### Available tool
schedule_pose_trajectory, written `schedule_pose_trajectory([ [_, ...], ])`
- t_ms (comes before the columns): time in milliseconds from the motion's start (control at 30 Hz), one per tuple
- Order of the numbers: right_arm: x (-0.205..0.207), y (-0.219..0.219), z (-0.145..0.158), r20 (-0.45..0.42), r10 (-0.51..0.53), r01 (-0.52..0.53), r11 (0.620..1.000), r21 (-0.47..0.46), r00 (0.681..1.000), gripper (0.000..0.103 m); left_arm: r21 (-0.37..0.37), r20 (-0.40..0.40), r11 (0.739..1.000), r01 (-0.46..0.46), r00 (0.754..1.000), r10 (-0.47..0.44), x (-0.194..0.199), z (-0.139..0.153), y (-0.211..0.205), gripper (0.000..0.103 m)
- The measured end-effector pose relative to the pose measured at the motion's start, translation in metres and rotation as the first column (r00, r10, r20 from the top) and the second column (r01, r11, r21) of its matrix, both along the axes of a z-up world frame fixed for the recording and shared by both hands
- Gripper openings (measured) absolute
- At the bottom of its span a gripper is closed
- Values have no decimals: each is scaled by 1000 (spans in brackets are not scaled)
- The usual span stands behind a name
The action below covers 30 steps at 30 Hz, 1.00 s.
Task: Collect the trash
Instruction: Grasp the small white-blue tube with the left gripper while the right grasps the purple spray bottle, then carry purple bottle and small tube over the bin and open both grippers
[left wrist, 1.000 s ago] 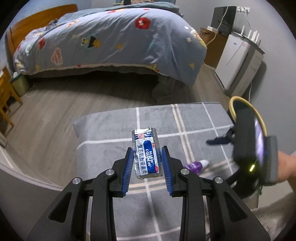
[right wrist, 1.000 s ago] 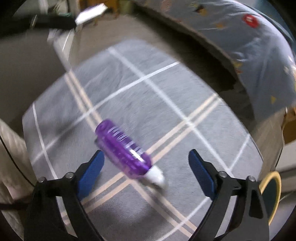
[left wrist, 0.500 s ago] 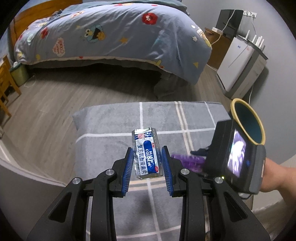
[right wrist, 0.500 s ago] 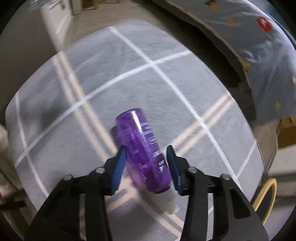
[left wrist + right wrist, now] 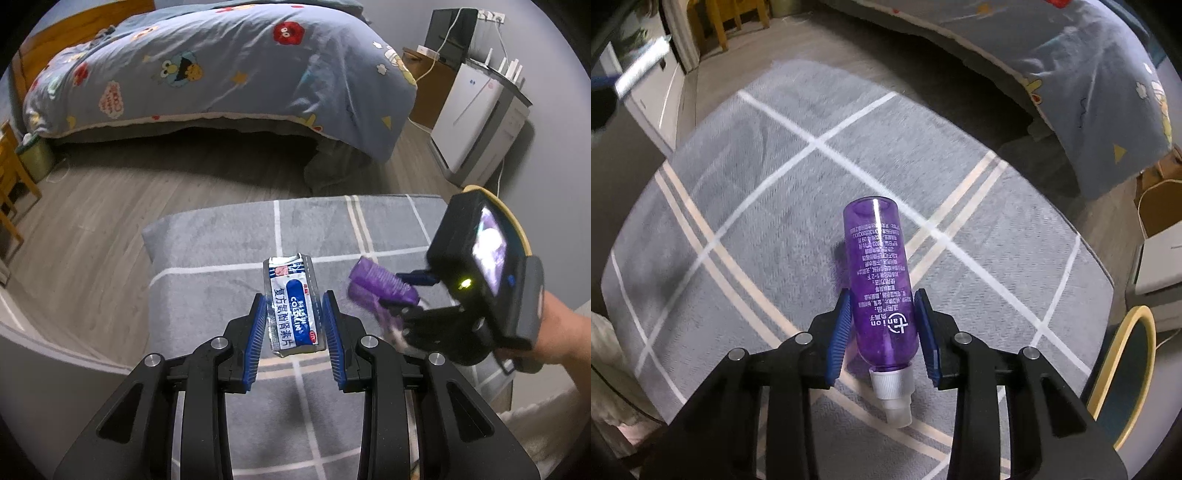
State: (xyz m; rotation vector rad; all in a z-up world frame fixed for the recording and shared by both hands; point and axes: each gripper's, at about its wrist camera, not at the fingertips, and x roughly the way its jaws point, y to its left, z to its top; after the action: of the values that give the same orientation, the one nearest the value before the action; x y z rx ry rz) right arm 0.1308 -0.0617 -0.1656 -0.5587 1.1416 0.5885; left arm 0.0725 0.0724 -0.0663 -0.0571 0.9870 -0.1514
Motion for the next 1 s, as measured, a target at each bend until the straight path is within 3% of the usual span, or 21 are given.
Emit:
schedule_pose_trajectory([
  [300, 11, -43, 48, 22, -112, 109, 990, 93, 994, 34, 28, 18, 999, 36, 999, -37, 4, 5, -22, 32],
  [567, 27, -105, 86, 19, -244, 237, 955, 178, 970, 34, 57, 25, 995, 76, 997, -78, 12, 6, -53, 32],
  [1000, 36, -199, 102, 4, -393, 379, 890, 254, 920, 32, 94, 21, 985, 147, 988, -150, 32, 1, -122, 32],
])
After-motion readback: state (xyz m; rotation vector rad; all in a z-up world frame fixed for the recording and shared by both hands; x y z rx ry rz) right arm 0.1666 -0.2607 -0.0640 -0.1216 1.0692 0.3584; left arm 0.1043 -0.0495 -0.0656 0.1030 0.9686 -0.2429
